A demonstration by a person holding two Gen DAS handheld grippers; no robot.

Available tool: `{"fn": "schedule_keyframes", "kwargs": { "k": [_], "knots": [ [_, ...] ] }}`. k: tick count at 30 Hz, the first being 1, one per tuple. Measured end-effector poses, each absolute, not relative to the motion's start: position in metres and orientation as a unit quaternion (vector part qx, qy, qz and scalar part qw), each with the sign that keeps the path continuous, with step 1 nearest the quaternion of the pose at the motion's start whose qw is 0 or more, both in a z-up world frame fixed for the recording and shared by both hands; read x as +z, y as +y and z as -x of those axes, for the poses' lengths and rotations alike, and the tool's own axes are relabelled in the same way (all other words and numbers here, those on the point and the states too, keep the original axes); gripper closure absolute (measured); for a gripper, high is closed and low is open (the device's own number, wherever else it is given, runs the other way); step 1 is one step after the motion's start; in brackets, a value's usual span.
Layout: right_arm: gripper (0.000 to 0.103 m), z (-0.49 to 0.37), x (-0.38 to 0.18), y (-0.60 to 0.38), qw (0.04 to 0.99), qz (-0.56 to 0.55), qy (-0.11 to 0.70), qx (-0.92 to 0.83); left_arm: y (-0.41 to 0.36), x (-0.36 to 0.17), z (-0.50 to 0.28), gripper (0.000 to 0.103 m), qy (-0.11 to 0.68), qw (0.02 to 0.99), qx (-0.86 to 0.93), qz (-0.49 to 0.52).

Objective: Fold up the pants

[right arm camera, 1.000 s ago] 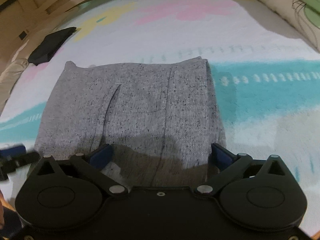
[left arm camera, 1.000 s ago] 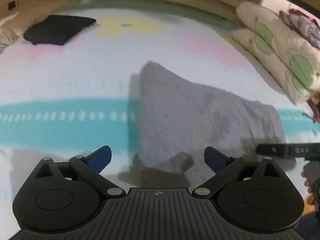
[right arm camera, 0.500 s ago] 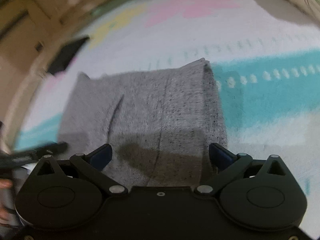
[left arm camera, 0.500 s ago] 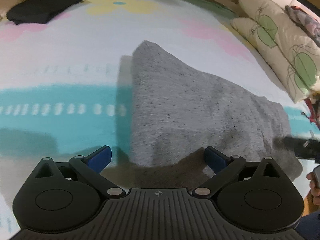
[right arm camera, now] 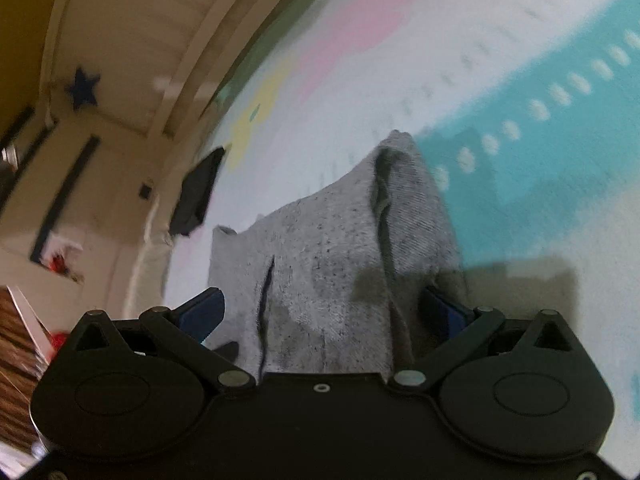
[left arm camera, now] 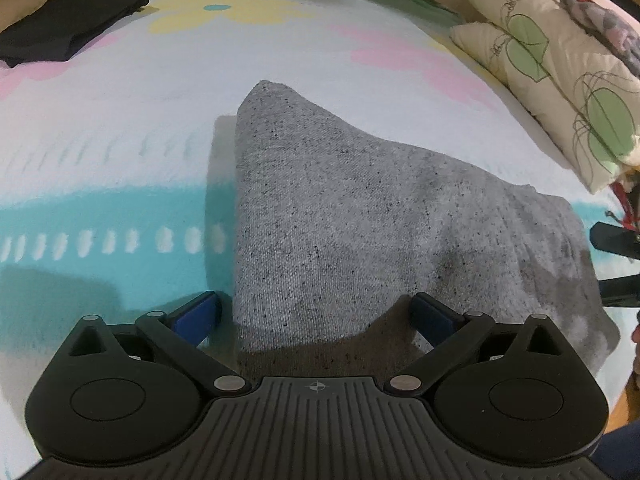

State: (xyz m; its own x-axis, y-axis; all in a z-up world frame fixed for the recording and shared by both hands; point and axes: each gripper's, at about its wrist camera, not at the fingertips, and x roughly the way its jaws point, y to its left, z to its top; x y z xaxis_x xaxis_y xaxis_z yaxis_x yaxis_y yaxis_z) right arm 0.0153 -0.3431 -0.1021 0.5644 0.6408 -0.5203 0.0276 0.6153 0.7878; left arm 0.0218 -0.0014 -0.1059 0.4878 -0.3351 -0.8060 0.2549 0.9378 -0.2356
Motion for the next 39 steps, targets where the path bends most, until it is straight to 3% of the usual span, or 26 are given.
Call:
{"fn": "schedule_keyframes", "kwargs": {
  "k": [9,12,18,34,35,37,39],
  "knots": [
    [0.000,-0.008,-0.080,-0.370,0.827,-0.374,0.410,0.095,-0.002,-0.106,-0.023,0.001,0.478,0.861,-0.169,0.042],
    [0.000,-0.009,-0.103,-0.374,0.790,-0.422,0.429,0.118,-0.002,-0.106,-0.024,0.001,0.479,0.860,-0.171,0.045],
    [0.000,-0.022,-0.115,-0.348,0.772,-0.415,0.432,0.213,-0.004,-0.107,-0.027,0.001,0.475,0.862,-0.175,0.042],
    [0.000,-0.027,-0.109,-0.324,0.796,-0.379,0.415,0.224,-0.015,-0.115,-0.042,0.002,0.458,0.871,-0.174,0.040],
    [0.000,-0.025,-0.107,-0.320,0.802,-0.370,0.415,0.218,-0.017,-0.115,-0.042,0.004,0.458,0.871,-0.172,0.039],
    [0.000,-0.023,-0.105,-0.319,0.809,-0.358,0.416,0.213,-0.019,-0.112,-0.039,0.018,0.453,0.874,-0.171,0.037],
    [0.005,-0.023,-0.102,-0.316,0.813,-0.349,0.417,0.207,-0.024,-0.109,-0.035,0.042,0.445,0.880,-0.166,0.027]
  ]
}}
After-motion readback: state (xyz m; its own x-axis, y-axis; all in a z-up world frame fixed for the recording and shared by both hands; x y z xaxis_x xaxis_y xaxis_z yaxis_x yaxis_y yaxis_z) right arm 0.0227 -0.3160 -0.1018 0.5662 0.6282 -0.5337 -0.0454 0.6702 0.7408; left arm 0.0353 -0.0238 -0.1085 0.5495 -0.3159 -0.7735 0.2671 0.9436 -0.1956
